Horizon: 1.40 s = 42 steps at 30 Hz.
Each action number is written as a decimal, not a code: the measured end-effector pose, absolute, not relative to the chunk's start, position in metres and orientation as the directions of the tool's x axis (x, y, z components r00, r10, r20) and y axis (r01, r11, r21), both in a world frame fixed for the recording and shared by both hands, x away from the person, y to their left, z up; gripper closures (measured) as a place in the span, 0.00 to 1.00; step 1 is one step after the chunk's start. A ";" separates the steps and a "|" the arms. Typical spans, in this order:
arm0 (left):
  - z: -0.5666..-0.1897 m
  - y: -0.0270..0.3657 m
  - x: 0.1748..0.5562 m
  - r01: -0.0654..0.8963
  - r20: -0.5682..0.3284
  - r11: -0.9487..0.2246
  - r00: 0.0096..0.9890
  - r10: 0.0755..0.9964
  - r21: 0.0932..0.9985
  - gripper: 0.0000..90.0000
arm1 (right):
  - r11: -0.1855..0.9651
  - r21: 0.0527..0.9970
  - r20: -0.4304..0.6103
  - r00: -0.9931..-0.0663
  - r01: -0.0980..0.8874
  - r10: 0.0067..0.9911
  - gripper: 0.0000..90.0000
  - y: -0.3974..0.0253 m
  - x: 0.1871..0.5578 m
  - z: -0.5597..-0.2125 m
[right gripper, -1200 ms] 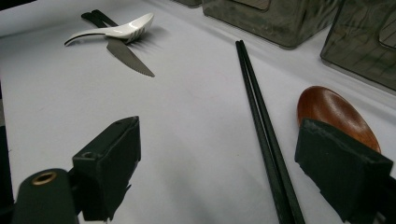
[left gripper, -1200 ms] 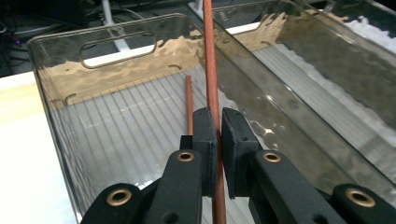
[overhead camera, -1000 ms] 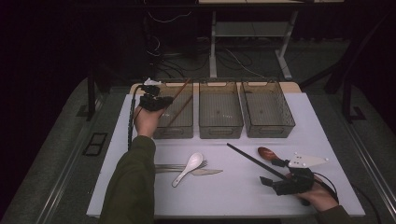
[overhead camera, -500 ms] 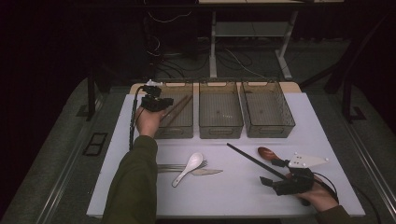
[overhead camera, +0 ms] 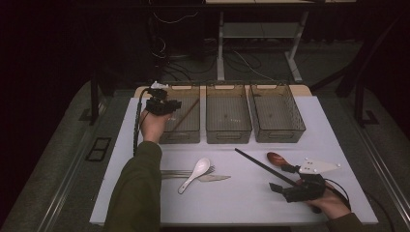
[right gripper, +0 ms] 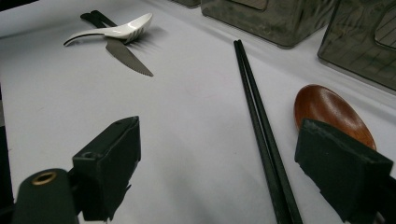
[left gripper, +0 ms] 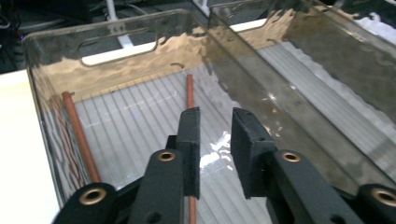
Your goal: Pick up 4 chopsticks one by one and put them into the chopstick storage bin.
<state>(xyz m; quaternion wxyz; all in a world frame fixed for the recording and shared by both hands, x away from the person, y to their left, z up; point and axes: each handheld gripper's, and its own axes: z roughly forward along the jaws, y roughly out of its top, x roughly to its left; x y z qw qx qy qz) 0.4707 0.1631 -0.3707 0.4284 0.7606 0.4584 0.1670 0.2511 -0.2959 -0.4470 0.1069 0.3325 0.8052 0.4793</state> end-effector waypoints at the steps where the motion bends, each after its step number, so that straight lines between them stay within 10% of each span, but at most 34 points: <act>1: -0.369 0.163 0.469 0.550 -0.139 -0.220 0.536 0.832 0.806 0.77 | 0.320 0.843 0.145 -0.756 0.432 0.638 0.16 -0.296 0.251 -0.447; 42: -0.397 0.150 0.314 0.372 -0.120 -0.356 0.816 0.565 0.857 0.28 | 0.319 0.837 0.148 -0.746 0.444 0.649 0.16 -0.296 0.250 -0.446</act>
